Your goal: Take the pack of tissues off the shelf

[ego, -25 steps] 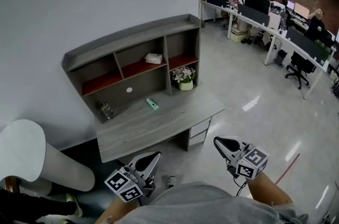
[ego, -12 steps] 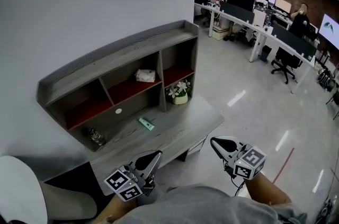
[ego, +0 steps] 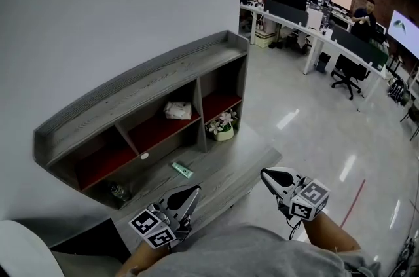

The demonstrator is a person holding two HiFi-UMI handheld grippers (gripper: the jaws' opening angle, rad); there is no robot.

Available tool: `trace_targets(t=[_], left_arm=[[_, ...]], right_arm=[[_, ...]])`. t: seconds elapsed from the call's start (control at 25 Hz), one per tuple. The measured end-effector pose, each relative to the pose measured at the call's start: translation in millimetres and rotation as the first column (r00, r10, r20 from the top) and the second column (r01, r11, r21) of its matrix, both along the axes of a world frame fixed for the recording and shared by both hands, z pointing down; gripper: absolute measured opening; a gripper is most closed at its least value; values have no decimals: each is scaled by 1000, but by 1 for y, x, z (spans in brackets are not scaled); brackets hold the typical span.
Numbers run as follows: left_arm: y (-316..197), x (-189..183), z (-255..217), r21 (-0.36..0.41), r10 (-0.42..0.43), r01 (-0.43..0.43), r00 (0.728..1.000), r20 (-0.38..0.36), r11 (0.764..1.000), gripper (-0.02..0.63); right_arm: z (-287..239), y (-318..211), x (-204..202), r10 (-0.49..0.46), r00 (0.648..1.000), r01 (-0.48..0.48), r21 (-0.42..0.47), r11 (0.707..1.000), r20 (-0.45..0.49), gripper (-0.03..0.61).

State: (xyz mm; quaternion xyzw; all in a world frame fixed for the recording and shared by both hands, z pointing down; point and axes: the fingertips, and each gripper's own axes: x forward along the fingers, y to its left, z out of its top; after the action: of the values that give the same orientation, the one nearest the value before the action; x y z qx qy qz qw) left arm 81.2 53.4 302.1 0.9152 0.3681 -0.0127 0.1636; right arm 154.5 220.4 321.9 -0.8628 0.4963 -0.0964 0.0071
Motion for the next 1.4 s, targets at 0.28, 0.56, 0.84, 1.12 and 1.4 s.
trace_targets(t=[0.28, 0.56, 0.84, 1.12, 1.4], left_arm=[[-16, 42, 11, 5, -67, 67, 997, 32, 998, 17], [-23, 92, 25, 40, -251, 249, 967, 44, 968, 17], [-21, 166, 33, 69, -552, 548, 832, 63, 834, 17], [-29, 230, 38, 221, -740, 715, 670, 52, 663, 15], [-72, 277, 40, 431, -823, 744, 568, -5, 511, 18]], right_arm=[[10, -16, 56, -51, 999, 51, 12, 999, 18, 20], [20, -44, 136, -236, 971, 236, 36, 971, 20, 20], [41, -69, 218, -528, 849, 528, 28, 849, 22, 20], [39, -101, 263, -696, 718, 695, 49, 717, 3, 20], [43, -144, 272, -735, 678, 734, 42, 678, -4, 20]])
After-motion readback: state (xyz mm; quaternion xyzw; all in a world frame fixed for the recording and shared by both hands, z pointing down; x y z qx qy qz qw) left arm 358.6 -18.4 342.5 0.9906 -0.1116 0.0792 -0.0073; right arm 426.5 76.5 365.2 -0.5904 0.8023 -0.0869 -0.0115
